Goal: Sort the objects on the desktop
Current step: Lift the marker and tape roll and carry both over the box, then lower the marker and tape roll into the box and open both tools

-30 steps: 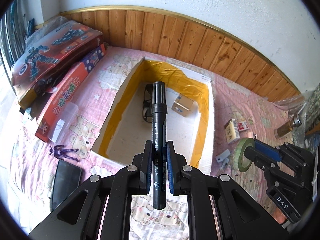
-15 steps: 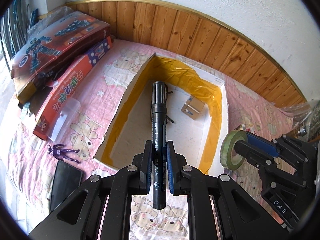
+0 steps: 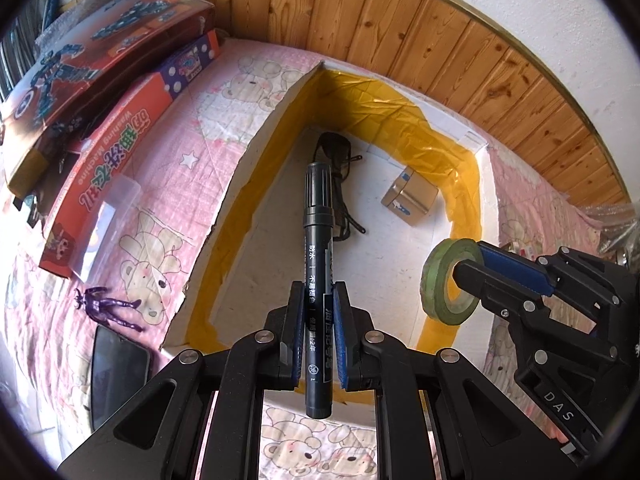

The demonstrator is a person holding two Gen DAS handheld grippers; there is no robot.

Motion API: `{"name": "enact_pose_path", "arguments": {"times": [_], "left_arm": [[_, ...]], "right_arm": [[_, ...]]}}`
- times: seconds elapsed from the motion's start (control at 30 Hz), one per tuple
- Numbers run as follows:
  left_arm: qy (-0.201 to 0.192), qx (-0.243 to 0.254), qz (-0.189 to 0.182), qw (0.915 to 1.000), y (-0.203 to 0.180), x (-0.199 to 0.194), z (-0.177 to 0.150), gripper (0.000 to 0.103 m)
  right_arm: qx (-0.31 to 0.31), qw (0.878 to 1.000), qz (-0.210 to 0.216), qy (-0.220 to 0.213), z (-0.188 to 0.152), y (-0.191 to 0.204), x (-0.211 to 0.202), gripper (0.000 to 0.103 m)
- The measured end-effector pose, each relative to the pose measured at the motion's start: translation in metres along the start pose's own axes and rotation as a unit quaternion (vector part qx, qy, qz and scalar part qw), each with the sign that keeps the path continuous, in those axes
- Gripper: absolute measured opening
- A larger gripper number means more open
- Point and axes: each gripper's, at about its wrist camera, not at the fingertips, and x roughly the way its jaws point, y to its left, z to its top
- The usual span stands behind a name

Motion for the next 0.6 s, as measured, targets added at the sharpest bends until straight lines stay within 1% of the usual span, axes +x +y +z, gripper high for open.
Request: {"name": "enact_pose_path", "arguments": {"times": [0.1,0.4,0.6], "left_arm": [[0.016,-0.003,0.002,0.9999,0.002,0.013,0.002,0.012],[0.044,0.004,0.009,0.999,0.002,0.036,0.011,0.012],[0.067,0.007,0.007,0.9977,0.006,0.05,0.017,0.012]], "right_arm": [[-0.001,1.0,0.004,0.012,0.003,-0.004,0.013,0.016],[-0.013,0.999,0.008,0.046,0.015,-0.009,0.043,0.016],[-0.019,0.995,0.002,0.094,0.017,-0.016,0.068,0.016]]}}
